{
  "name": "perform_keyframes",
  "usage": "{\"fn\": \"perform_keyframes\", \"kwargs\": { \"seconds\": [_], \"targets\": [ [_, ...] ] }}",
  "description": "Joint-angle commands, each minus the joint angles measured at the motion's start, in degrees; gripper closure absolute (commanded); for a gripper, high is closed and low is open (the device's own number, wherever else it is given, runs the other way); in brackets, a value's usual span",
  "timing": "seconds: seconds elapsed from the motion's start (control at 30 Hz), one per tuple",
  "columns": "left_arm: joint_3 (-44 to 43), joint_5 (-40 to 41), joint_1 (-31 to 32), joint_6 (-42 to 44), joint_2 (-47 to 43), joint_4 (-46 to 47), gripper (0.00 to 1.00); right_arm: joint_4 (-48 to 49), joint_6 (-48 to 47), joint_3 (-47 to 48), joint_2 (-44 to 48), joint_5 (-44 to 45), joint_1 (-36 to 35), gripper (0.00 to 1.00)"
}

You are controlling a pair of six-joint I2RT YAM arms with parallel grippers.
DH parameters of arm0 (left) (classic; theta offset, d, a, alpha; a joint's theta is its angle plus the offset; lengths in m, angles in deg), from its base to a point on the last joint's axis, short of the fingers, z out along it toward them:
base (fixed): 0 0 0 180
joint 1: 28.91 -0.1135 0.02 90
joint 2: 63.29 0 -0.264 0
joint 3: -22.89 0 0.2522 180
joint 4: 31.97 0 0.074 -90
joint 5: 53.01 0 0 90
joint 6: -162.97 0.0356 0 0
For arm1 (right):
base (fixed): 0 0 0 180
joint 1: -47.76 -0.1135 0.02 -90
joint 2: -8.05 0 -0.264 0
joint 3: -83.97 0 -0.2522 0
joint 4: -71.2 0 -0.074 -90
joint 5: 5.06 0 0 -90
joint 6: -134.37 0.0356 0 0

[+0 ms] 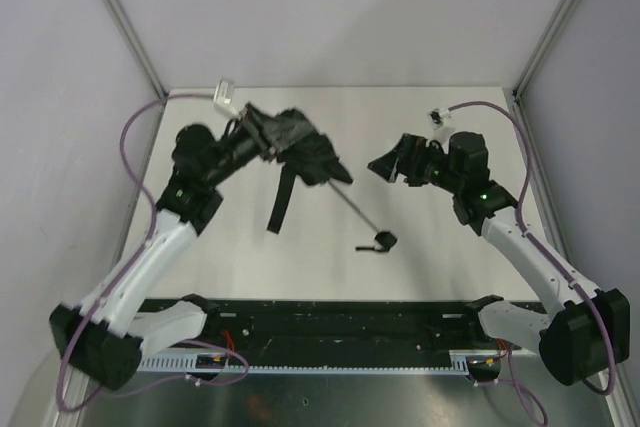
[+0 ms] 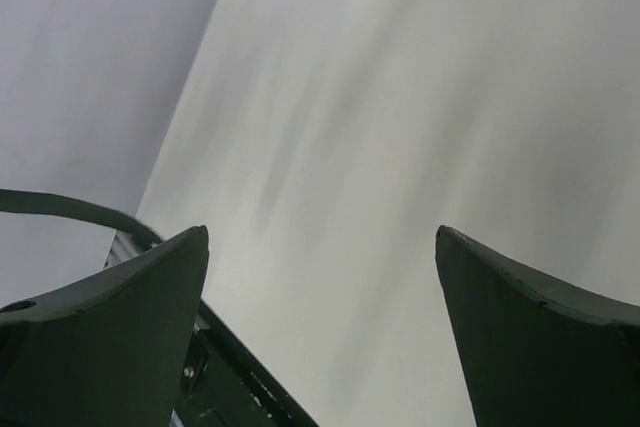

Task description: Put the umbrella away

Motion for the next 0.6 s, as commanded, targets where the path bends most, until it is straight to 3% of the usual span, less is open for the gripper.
{"fn": "perform_keyframes", "kwargs": {
  "seconds": [0.0, 0.13, 0.23, 0.43, 0.57],
  "targets": [
    [-11.73, -4.84, 1.02, -6.51, 17.31, 14.55, 1.00, -6.50, 0.94, 1.99, 4.27, 2.78, 5.69, 0.02],
    [-30.14, -8.29, 5.06, -8.57, 37.09, 19.39, 1.00, -10.73, -0.09, 1.95, 8.29, 2.50, 11.89, 0.02],
    [-33.14, -11.52, 6.91, -13.24, 45.43, 27.40, 1.00, -13.03, -0.80, 1.96, 10.50, 0.94, 15.89, 0.02],
    [-15.19, -13.65, 7.14, -10.19, 47.35, 37.18, 1.00, -14.32, -4.48, 1.13, 9.86, -3.31, 16.44, 0.02],
    [-4.11, -15.84, 7.16, -8.43, 46.57, 42.92, 1.00, -12.38, -8.44, 0.55, 6.04, -1.72, 8.98, 0.02]
  ]
}}
